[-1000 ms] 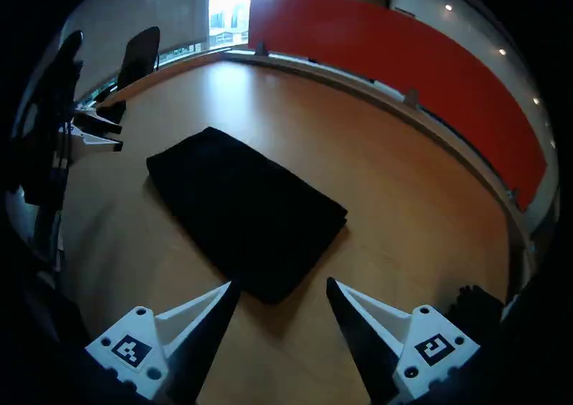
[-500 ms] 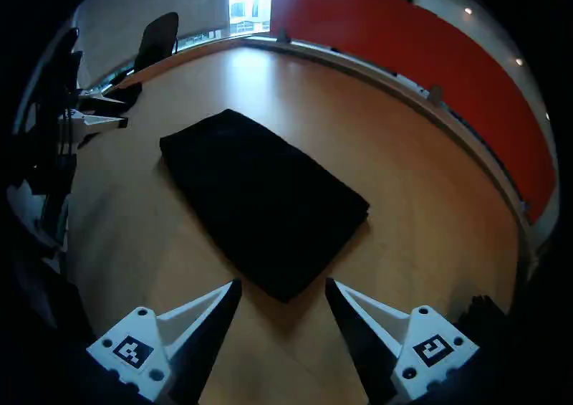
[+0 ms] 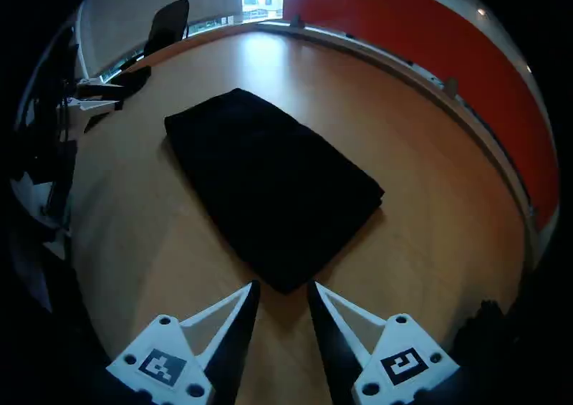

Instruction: Fold towel

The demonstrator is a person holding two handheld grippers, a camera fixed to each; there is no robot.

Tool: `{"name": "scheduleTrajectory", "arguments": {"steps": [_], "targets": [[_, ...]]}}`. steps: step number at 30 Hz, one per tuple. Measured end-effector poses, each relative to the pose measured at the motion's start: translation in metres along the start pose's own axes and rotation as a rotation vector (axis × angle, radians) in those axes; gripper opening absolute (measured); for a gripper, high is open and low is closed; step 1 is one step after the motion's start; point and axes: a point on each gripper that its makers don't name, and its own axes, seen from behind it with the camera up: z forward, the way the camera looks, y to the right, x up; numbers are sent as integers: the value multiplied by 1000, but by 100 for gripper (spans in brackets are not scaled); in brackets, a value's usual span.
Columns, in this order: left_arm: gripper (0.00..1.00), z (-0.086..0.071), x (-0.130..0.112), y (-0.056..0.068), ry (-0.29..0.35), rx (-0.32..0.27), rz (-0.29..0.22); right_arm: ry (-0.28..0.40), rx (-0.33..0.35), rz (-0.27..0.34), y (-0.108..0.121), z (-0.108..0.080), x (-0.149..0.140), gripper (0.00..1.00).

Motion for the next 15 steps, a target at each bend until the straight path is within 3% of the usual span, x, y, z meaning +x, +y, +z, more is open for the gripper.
{"name": "scheduleTrajectory", "arguments": {"steps": [15], "targets": [[94, -8, -4, -3, -5, 14, 9, -5, 6, 6, 2, 3, -1, 35]]}}
